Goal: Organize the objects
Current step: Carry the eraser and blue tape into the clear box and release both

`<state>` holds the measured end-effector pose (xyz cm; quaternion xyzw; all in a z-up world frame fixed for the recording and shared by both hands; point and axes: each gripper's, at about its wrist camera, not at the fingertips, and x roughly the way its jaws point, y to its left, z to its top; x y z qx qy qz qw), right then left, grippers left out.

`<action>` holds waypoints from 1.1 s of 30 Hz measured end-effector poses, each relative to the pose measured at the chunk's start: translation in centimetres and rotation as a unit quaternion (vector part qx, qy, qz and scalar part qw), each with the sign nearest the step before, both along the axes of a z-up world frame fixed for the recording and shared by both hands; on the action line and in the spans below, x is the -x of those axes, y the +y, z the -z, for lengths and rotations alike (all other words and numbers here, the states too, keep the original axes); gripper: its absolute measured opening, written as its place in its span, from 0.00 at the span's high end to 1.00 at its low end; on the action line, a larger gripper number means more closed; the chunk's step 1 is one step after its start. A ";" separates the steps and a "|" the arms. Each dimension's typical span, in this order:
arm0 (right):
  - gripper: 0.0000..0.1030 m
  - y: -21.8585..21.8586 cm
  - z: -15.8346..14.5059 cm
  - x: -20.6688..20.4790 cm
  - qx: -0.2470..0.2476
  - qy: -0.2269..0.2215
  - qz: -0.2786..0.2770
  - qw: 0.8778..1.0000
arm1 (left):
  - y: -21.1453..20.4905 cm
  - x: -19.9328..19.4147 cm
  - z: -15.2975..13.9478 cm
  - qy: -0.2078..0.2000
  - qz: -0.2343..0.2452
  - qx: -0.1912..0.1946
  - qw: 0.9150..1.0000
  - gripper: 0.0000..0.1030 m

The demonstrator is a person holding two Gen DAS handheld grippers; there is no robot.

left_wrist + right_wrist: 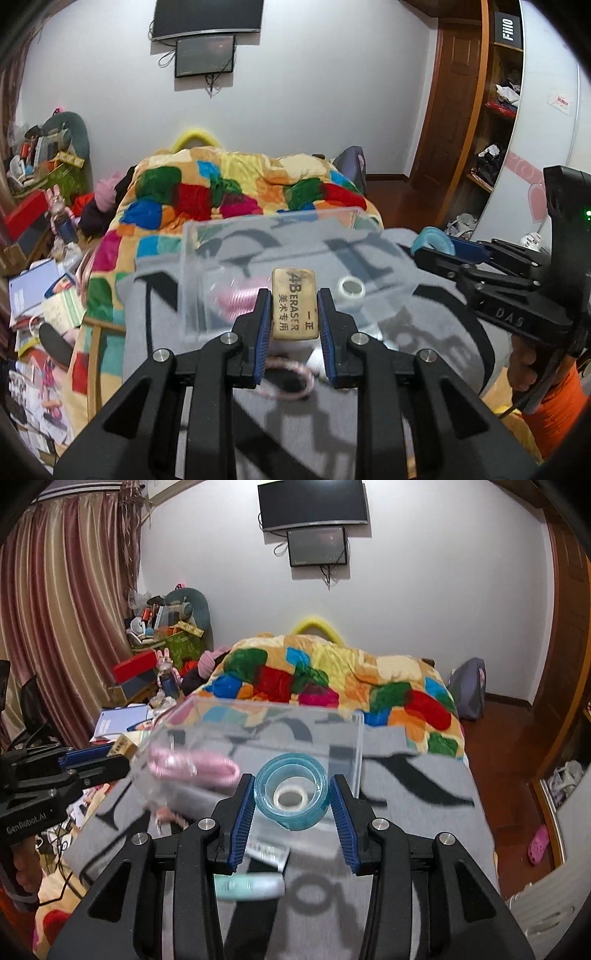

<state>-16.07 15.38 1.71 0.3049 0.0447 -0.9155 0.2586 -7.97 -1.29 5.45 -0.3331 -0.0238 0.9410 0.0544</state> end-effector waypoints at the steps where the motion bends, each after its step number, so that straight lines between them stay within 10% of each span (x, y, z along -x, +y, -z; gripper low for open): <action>1: 0.63 -0.2 -0.2 0.3 0.001 0.002 0.000 1.000 | 0.2 0.7 -0.1 0.000 0.001 0.000 1.000 0.77; 15: 0.63 -3.3 3.3 6.0 -0.048 -0.054 -0.019 0.997 | 2.1 8.5 3.9 -0.075 0.026 0.007 0.997 0.77; 33: 0.60 -4.3 5.5 7.3 -0.079 -0.099 -0.052 0.991 | 1.6 8.7 3.9 -0.082 0.025 0.005 0.996 0.65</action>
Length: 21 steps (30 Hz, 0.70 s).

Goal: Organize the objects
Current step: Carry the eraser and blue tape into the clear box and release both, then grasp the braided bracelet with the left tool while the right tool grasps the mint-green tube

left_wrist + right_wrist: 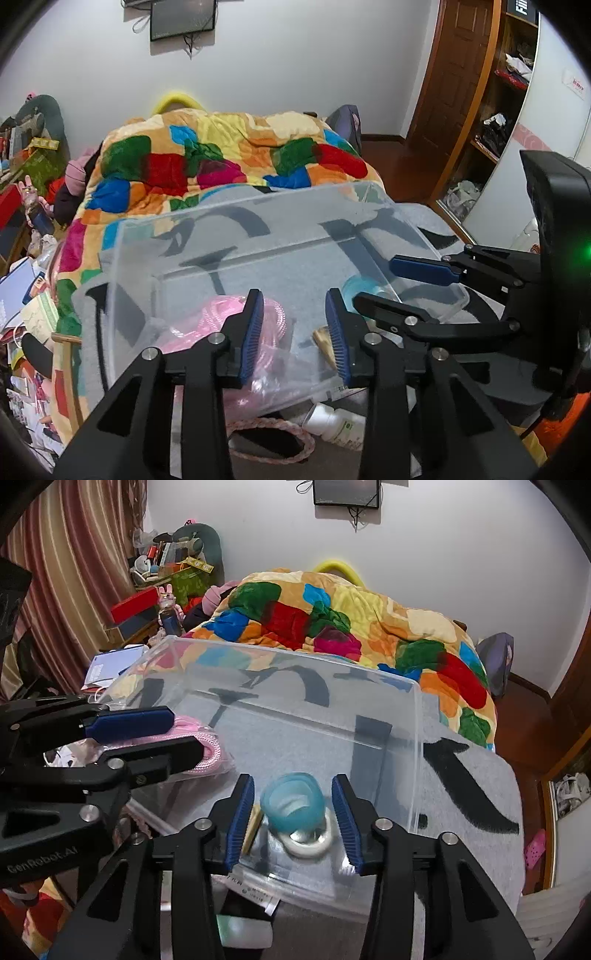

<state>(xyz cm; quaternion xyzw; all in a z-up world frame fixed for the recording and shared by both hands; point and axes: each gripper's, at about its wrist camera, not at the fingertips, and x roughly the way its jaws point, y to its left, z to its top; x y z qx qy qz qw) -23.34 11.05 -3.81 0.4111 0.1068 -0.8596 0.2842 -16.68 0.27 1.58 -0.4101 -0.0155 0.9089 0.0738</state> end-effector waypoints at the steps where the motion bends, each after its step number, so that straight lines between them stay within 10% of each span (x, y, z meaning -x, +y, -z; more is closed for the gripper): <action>1: 0.59 0.2 -0.3 -0.2 0.004 0.001 0.001 1.000 | -0.1 -0.2 -0.3 0.004 -0.001 -0.002 1.000 0.64; 12: 0.48 2.0 -3.7 -4.5 0.024 0.051 -0.006 0.998 | -2.3 -5.8 -3.5 0.064 -0.026 0.012 0.998 0.40; 21: 0.38 2.6 -2.3 -8.5 0.024 0.039 -0.030 0.998 | -5.0 -8.6 0.2 0.018 -0.056 0.009 0.998 0.40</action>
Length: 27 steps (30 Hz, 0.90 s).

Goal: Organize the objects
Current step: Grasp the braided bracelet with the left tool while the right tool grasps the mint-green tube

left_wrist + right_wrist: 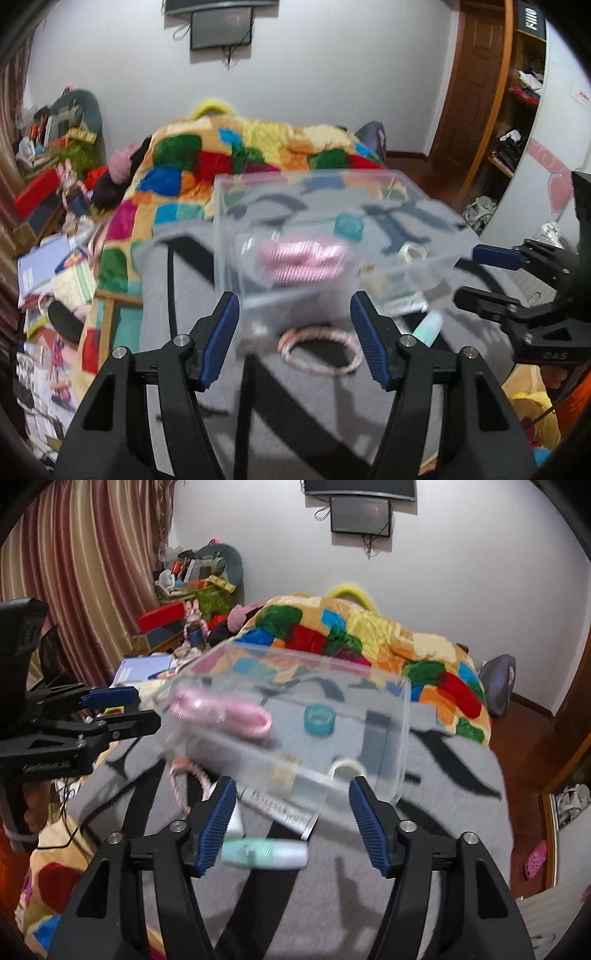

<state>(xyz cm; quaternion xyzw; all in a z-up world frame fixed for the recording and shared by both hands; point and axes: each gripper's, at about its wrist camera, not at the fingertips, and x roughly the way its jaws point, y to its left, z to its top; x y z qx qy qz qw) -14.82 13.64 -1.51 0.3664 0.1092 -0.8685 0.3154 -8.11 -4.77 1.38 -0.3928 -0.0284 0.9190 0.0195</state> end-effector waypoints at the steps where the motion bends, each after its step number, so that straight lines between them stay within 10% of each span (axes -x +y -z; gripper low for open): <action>1: 0.36 -0.1 0.6 -0.4 -0.003 -0.006 -0.004 1.000 | -0.2 -0.1 0.7 -0.009 -0.003 -0.004 1.000 0.40; 11: 0.22 -0.4 6.3 -0.1 -0.014 -0.083 0.002 0.996 | -0.9 0.9 5.9 -0.070 -0.018 -0.017 0.997 0.41; 23: 0.31 -2.1 8.0 0.0 -0.046 -0.061 -0.001 0.997 | -0.1 1.5 7.3 -0.064 -0.014 -0.008 0.998 0.88; 27: 0.31 -1.6 7.8 -0.1 -0.036 -0.060 0.003 0.998 | 0.0 0.5 7.2 -0.060 -0.010 -0.014 0.998 0.89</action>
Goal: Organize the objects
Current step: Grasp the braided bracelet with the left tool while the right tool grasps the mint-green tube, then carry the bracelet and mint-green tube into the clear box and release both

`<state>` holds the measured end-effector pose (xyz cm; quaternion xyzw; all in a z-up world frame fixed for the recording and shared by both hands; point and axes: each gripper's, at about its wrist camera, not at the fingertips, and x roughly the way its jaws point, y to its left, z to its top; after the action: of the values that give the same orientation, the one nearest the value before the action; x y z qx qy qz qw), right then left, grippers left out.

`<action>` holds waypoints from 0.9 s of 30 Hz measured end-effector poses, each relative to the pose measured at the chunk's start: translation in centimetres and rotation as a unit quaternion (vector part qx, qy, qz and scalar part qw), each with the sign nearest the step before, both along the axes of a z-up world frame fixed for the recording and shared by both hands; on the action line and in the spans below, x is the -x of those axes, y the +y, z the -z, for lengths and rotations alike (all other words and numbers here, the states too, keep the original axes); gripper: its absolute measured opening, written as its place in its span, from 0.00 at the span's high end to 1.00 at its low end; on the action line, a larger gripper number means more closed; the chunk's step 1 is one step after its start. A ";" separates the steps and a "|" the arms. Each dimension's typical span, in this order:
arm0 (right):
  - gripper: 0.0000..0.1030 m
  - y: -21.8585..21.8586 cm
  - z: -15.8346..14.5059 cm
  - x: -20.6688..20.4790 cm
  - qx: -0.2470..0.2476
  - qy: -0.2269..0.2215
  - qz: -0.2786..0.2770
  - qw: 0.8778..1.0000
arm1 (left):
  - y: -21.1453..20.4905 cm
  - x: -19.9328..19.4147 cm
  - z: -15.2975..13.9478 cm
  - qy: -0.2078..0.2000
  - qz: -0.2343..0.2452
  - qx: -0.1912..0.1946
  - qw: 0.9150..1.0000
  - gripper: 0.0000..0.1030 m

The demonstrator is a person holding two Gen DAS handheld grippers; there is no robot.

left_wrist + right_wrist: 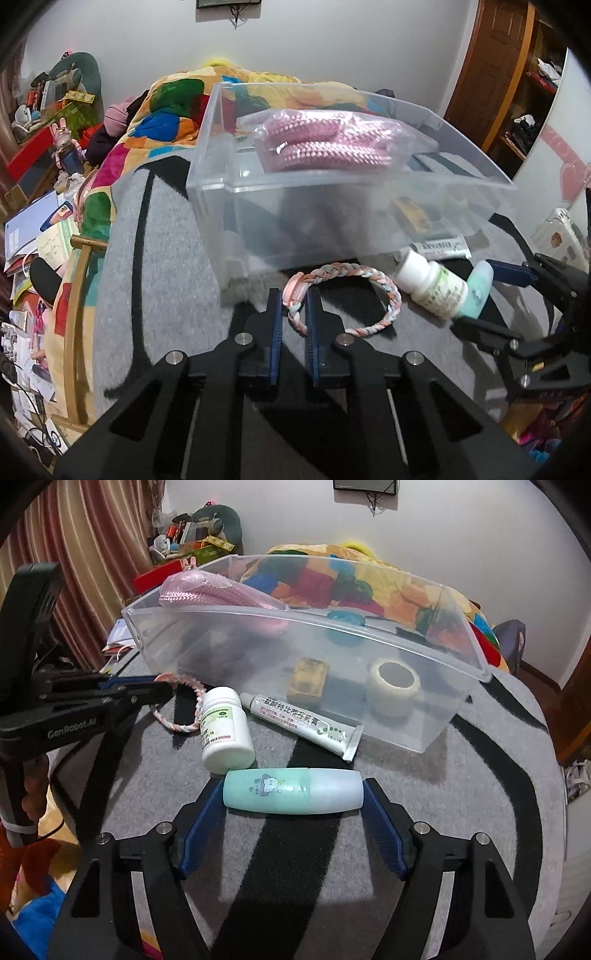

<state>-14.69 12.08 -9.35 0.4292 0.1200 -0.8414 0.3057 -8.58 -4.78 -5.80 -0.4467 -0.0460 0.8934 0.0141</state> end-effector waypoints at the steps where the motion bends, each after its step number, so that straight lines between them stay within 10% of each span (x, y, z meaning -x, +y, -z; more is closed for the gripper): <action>1: 0.31 0.0 0.0 -0.1 0.000 0.002 0.000 1.000 | 0.0 -0.3 0.0 0.001 0.000 0.000 1.000 0.89; 27: 0.31 3.8 -8.7 1.8 0.083 0.079 0.075 0.991 | 2.0 -1.0 -10.0 0.116 0.019 -0.022 0.993 0.90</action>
<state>-16.53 15.87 -0.61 0.3422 0.0411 -0.9004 0.2655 -7.57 -2.81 4.23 -0.3404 -0.0552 0.9375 0.0464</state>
